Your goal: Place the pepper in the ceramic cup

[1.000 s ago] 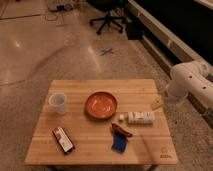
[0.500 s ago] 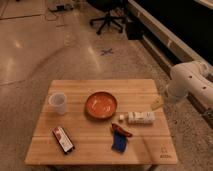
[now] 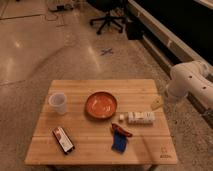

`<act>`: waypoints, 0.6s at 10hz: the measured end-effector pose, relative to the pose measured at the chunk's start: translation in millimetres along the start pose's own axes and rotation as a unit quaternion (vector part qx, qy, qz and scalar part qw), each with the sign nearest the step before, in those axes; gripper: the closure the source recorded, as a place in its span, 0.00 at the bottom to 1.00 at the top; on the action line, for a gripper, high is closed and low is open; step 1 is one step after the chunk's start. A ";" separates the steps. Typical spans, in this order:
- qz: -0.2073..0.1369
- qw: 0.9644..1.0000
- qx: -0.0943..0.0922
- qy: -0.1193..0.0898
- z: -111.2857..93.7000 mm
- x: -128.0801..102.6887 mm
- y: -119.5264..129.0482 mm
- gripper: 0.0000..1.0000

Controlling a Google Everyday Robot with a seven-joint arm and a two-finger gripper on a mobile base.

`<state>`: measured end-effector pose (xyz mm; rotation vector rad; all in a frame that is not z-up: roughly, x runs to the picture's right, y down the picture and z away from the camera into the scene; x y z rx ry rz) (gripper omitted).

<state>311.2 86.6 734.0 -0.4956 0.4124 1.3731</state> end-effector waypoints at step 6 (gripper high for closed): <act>-0.116 0.993 0.028 -0.003 6.0 17.1 84.3 0.20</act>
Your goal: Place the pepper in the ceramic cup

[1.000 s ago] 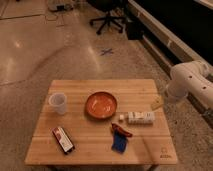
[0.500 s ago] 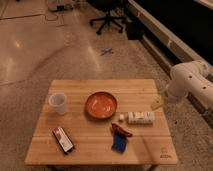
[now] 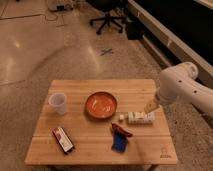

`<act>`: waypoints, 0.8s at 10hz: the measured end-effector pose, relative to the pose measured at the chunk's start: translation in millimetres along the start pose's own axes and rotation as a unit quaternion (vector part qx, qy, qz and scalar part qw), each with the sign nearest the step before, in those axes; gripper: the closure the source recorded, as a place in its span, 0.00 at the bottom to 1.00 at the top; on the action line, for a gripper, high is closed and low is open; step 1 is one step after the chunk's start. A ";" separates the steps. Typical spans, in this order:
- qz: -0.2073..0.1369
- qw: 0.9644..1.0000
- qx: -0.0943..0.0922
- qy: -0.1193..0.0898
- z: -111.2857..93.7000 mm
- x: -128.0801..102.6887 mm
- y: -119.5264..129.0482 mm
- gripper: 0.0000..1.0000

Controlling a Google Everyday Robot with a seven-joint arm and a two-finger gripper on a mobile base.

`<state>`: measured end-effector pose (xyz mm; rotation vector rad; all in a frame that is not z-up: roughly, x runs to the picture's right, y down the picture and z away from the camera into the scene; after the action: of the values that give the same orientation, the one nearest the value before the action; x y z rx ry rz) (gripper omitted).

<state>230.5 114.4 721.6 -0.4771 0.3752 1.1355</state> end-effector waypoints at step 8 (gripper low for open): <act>-0.120 0.991 -0.023 0.060 74.1 1.3 139.7 0.20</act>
<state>105.1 203.1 759.3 -0.6159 0.3859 0.8855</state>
